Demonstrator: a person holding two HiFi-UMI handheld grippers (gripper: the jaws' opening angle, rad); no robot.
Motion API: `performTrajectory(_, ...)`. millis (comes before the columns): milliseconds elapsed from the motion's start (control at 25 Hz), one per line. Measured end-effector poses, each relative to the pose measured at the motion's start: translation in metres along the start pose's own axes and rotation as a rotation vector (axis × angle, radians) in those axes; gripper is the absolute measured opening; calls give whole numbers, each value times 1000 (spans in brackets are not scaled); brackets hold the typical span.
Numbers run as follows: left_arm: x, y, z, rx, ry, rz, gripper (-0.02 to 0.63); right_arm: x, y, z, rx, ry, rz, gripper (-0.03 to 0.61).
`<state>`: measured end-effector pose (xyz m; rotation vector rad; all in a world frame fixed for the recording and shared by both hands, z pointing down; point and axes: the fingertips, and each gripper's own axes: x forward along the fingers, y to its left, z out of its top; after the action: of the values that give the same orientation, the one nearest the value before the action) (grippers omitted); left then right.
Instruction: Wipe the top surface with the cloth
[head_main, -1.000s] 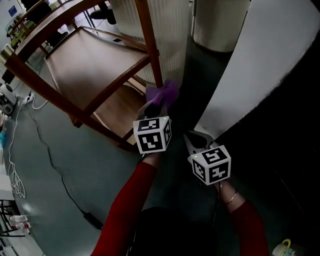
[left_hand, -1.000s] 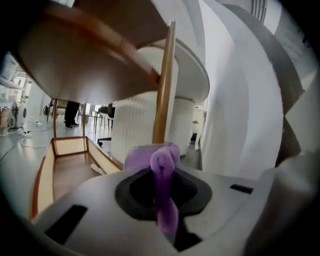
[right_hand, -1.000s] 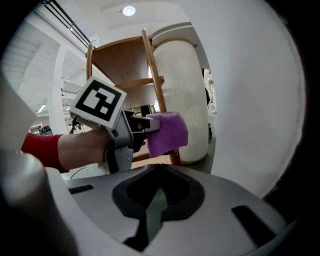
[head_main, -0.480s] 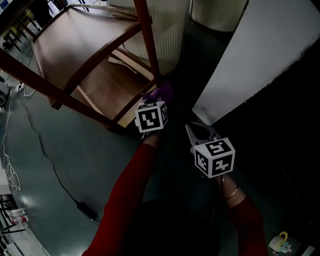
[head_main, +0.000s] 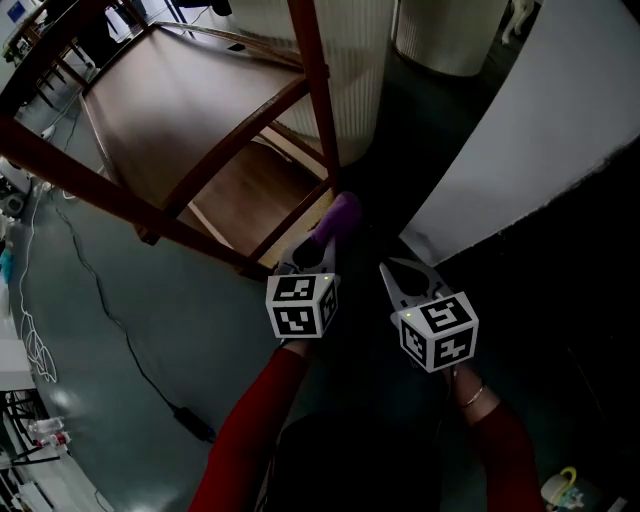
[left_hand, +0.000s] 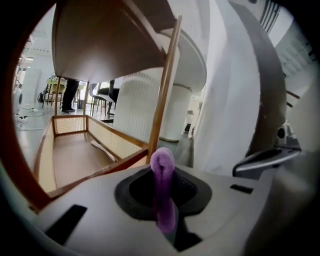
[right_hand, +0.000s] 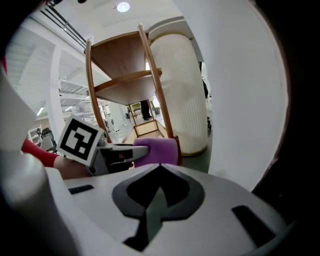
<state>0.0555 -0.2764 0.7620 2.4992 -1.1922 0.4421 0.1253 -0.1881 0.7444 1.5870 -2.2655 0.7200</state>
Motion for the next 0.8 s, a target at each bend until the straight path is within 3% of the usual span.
performTrajectory(200, -86, -23, 85, 27, -66, 7, 51, -50, 43, 91, 19, -33, 55, 11)
performTrajectory(440, -192, -82, 230, -29, -124, -45, 51, -147, 94, 239, 38, -93, 39, 11)
performTrajectory(600, -246, -105, 321, 16, -180, -66, 51, -205, 116, 325, 109, -190, 68, 11)
performTrajectory(800, -315, -125, 416, 50, -220, -70, 51, -282, 152, 409, 110, -263, 90, 11)
